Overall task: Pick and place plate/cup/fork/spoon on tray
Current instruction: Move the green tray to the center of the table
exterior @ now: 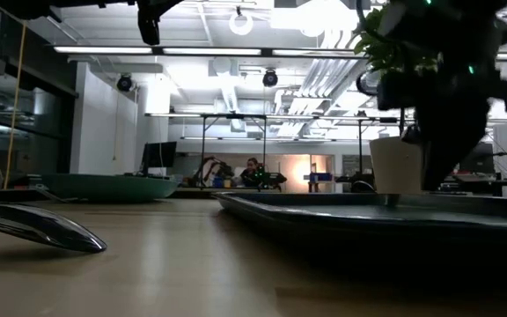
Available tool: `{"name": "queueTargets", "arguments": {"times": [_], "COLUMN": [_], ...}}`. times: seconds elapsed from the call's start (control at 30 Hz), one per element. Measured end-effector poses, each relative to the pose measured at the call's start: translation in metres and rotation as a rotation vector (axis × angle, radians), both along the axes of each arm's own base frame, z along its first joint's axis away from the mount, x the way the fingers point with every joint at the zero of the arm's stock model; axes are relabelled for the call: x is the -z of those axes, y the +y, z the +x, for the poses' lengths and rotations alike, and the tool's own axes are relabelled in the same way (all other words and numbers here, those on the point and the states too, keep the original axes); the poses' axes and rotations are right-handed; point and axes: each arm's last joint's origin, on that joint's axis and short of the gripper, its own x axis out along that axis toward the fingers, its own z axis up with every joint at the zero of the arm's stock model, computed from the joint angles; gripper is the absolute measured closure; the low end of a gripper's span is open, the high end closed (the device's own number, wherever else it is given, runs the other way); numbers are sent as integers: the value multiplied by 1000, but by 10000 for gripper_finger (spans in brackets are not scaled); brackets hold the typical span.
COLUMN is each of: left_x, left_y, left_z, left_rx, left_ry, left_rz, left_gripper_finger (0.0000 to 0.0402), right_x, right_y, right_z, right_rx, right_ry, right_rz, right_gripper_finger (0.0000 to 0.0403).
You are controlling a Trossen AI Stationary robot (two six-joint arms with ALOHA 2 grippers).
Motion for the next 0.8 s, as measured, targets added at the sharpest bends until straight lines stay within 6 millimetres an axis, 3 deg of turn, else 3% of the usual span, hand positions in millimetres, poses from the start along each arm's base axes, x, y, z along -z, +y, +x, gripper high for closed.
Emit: {"name": "queueTargets", "arguments": {"times": [0.17, 0.23, 0.5, 0.67, 0.8], "left_x": [0, 0, 0, 0, 0], "left_y": [0, 0, 0, 0, 0], "left_z": [0, 0, 0, 0, 0], "left_rx": [-3, -3, -2, -3, -3], "left_ry": [0, 0, 0, 0, 0], "left_rz": [0, 0, 0, -1, -1], "left_gripper_finger": [213, 213, 213, 213, 213], "right_x": [-27, -28, -3, 5, 15], "right_y": [16, 26, 80, 89, 91], "right_z": [-5, -13, -40, -49, -50], "right_rx": [289, 414, 904, 1158, 1199], "right_ry": [168, 234, 188, 92, 132], "right_rz": [139, 185, 412, 443, 399], "right_gripper_finger": [402, 402, 402, 403, 403]}}
